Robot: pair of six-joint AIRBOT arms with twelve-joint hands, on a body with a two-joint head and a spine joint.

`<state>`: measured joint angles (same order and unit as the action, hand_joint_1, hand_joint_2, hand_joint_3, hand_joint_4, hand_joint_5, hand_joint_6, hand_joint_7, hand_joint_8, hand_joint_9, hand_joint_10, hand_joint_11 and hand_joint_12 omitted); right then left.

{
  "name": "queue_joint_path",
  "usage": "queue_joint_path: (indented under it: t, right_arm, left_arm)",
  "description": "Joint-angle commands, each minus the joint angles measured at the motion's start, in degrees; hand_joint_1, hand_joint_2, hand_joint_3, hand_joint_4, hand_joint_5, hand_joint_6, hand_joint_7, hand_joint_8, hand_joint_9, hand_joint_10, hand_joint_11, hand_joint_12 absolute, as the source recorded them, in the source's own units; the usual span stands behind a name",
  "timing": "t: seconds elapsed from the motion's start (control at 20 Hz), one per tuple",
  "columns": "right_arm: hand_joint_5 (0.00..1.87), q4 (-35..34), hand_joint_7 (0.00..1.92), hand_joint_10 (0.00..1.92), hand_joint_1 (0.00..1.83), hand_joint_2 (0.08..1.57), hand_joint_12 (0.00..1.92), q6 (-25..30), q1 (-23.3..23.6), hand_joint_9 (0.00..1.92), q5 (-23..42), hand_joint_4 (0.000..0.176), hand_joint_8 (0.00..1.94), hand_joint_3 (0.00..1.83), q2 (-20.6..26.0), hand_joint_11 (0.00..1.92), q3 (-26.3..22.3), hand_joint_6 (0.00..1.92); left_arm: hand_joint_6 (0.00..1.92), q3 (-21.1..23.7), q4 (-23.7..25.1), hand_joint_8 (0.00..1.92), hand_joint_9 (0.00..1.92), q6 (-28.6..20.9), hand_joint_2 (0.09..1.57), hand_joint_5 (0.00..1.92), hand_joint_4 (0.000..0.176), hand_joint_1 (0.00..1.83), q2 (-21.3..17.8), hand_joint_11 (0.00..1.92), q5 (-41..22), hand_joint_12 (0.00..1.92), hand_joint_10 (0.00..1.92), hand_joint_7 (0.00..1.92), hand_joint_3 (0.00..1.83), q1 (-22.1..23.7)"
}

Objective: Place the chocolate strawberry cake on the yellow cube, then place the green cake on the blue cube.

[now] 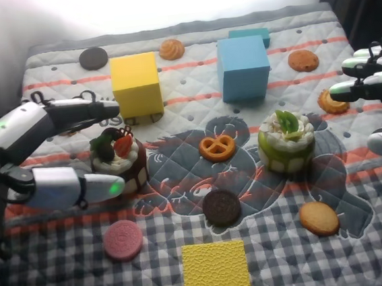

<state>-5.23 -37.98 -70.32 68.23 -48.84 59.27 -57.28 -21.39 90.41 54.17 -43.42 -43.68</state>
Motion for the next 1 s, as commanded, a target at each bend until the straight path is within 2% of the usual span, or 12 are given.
queue_joint_path:
  t: [0.0,0.15,0.2,0.3,0.4,0.55,0.65,0.7,0.75,0.8,0.85,0.95]
  right_arm:
    - [0.56,-0.9,0.36,0.00,0.41,1.26,0.25,0.5,0.1,0.30,7.0,0.089,0.01,0.00,0.0,0.22,0.0,0.00]
    - [0.55,-0.9,0.35,0.00,0.40,1.27,0.22,0.6,0.1,0.29,7.0,0.101,0.00,0.00,0.0,0.21,0.0,0.00]
    - [0.54,-0.9,0.36,0.00,0.39,1.28,0.22,0.6,0.0,0.30,7.0,0.103,0.00,0.00,0.0,0.23,0.0,0.00]
    - [0.54,-0.9,0.35,0.00,0.38,1.28,0.20,0.7,-0.3,0.29,7.0,0.118,0.00,0.00,0.0,0.22,-0.1,0.00]
    - [0.53,-0.9,0.36,0.01,0.35,1.29,0.20,0.9,-0.6,0.31,7.0,0.120,0.00,0.00,-0.1,0.24,-0.1,0.00]
    - [0.53,-0.9,0.36,0.01,0.35,1.28,0.20,1.0,-0.7,0.32,7.0,0.118,0.00,0.00,-0.2,0.26,-0.1,0.00]
    - [0.53,-0.9,0.37,0.01,0.35,1.28,0.21,1.1,-0.7,0.36,7.0,0.110,0.00,0.00,-0.2,0.32,-0.1,0.00]
    - [0.52,-0.9,0.37,0.01,0.32,1.28,0.21,1.1,-0.7,0.39,7.0,0.117,0.00,0.00,-0.2,0.35,-0.1,0.00]
    - [0.52,-0.9,0.37,0.01,0.32,1.28,0.21,1.1,-0.7,0.39,7.0,0.117,0.00,0.00,-0.2,0.35,-0.1,0.00]
    - [0.52,-0.9,0.38,0.02,0.32,1.28,0.22,1.2,-0.7,0.40,7.0,0.119,0.00,0.00,-0.2,0.37,-0.1,0.00]
    - [0.53,-0.9,0.38,0.01,0.33,1.28,0.21,1.2,-0.7,0.40,7.0,0.119,0.00,0.00,-0.2,0.37,-0.1,0.00]
    - [0.52,-0.9,0.38,0.02,0.32,1.28,0.23,1.2,-0.7,0.42,7.0,0.123,0.00,0.00,-0.2,0.40,-0.1,0.00]
  left_arm:
    - [0.00,-0.3,0.6,0.00,0.36,0.7,0.89,0.45,0.100,0.89,0.3,0.00,-5.2,0.85,0.01,0.44,0.00,0.9]
    - [0.00,-0.4,0.1,0.00,0.40,4.4,0.91,0.43,0.134,0.87,1.0,0.00,-3.4,0.91,0.02,0.45,0.00,1.9]
    - [0.00,-0.5,0.0,0.01,0.46,4.4,0.90,0.44,0.128,0.91,1.1,0.00,-3.3,1.05,0.03,0.49,0.00,1.9]
    - [0.01,-0.7,-0.4,0.02,0.55,4.5,0.89,0.48,0.087,1.00,1.2,0.00,-3.1,1.22,0.04,0.56,0.00,1.9]
    - [0.00,-0.9,-0.8,0.01,0.55,4.5,0.94,0.48,0.080,0.98,1.3,0.00,-3.0,1.18,0.03,0.58,0.01,1.9]
    - [0.01,-1.2,-1.4,0.01,0.56,4.5,1.01,0.61,0.000,1.03,1.9,0.00,-3.0,1.26,0.02,0.61,0.01,1.9]
    - [0.02,-1.4,-1.8,0.05,0.76,3.8,1.06,0.81,0.000,1.12,2.5,0.06,-4.0,1.41,0.12,0.85,0.00,2.0]
    - [0.78,-1.5,-1.8,0.93,0.82,2.9,1.13,0.87,0.000,1.23,2.7,0.19,-4.9,1.70,0.61,0.98,0.00,2.0]
    - [0.78,-1.5,-1.8,0.93,0.82,2.6,1.13,0.87,0.000,1.23,2.7,0.19,-5.2,1.70,0.61,0.98,0.00,2.0]
    - [1.07,-1.6,-1.8,1.15,0.75,1.3,1.17,0.79,0.000,1.22,2.7,0.30,-6.1,1.65,0.82,0.96,0.00,2.0]
    - [1.11,-1.7,-1.6,1.26,0.61,-0.7,1.18,0.79,0.000,1.21,2.6,0.33,-7.5,1.82,1.26,0.91,0.00,2.1]
    - [0.93,-1.9,-1.0,1.38,0.60,-3.2,1.17,0.88,0.000,1.23,2.1,0.37,-9.1,1.90,1.47,0.87,0.00,2.2]
